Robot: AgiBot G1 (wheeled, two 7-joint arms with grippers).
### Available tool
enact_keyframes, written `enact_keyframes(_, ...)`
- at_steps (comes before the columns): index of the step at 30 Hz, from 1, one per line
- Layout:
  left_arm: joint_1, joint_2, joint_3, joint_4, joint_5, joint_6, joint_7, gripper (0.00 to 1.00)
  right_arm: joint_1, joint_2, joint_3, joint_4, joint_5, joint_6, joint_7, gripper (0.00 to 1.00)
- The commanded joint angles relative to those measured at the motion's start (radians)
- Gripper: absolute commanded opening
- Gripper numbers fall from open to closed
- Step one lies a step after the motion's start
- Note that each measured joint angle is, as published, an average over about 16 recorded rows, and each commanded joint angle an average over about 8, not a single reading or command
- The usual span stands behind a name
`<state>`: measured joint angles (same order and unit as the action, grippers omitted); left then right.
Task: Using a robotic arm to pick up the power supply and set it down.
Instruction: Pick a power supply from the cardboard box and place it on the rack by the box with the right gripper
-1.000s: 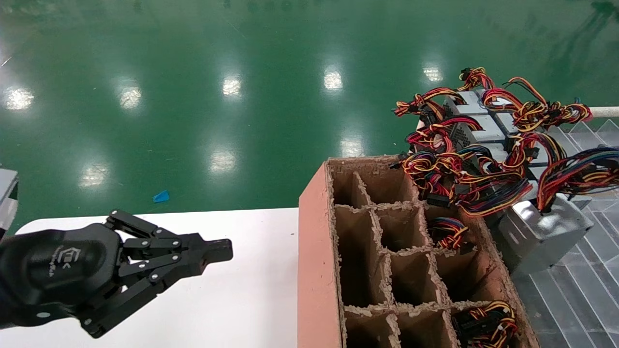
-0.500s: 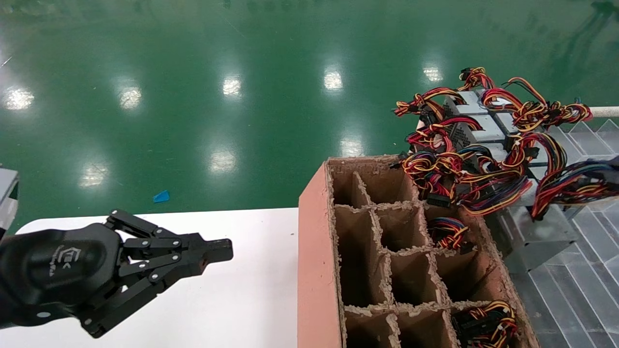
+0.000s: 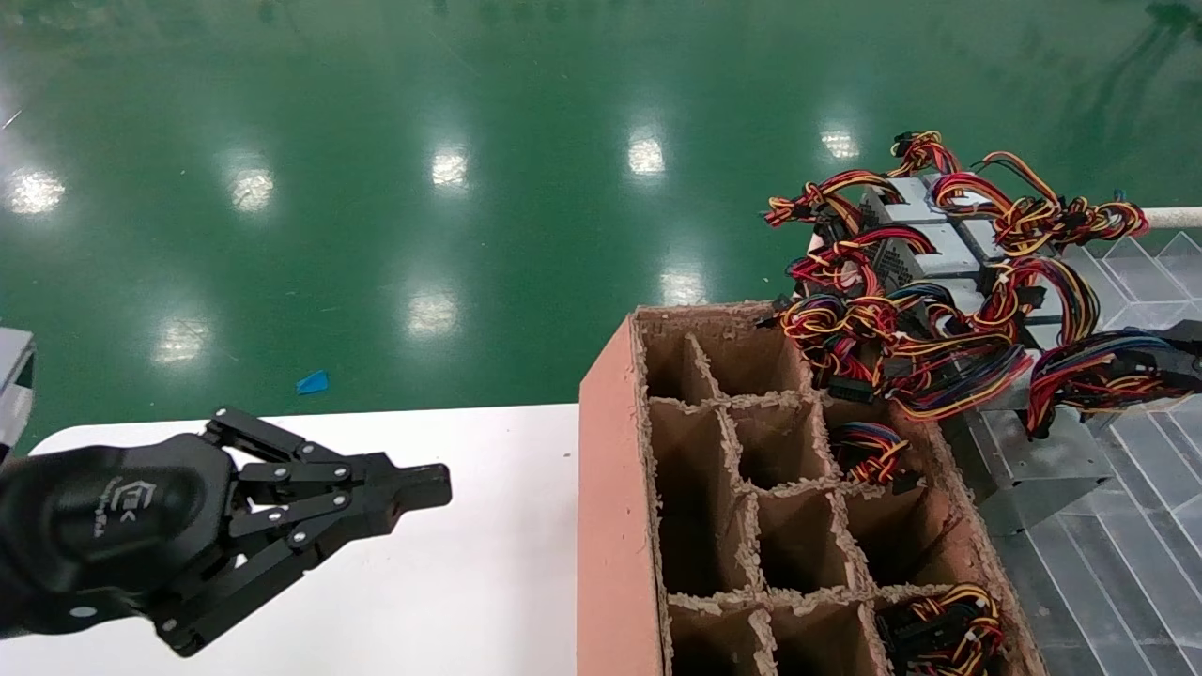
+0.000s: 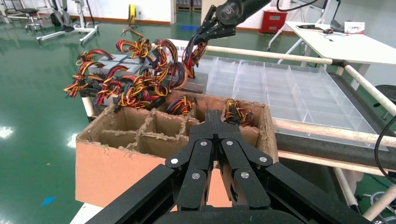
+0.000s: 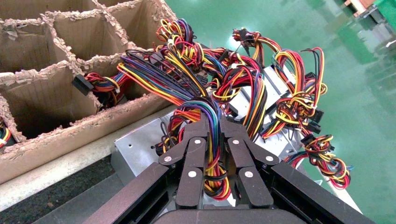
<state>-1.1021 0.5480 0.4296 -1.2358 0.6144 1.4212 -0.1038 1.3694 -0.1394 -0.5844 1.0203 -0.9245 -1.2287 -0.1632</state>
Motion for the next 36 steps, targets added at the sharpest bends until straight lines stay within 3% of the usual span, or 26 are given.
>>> enact_keyframes(1,0.0,0.0,0.0,0.0,0.0,0.0,0.0,0.0,0.002,0.002,0.001,-0.001,0.001,-0.001,0.003,1.0)
enact_keyframes(20,0.0,0.0,0.0,0.0,0.0,0.0,0.0,0.0,-0.019,0.07,-0.01,0.035,0.024,-0.015,0.074,1.0)
enact_keyframes(36,0.0,0.0,0.0,0.0,0.0,0.0,0.0,0.0,-0.022,0.048,0.021,-0.009,0.179,-0.068,0.045,1.0)
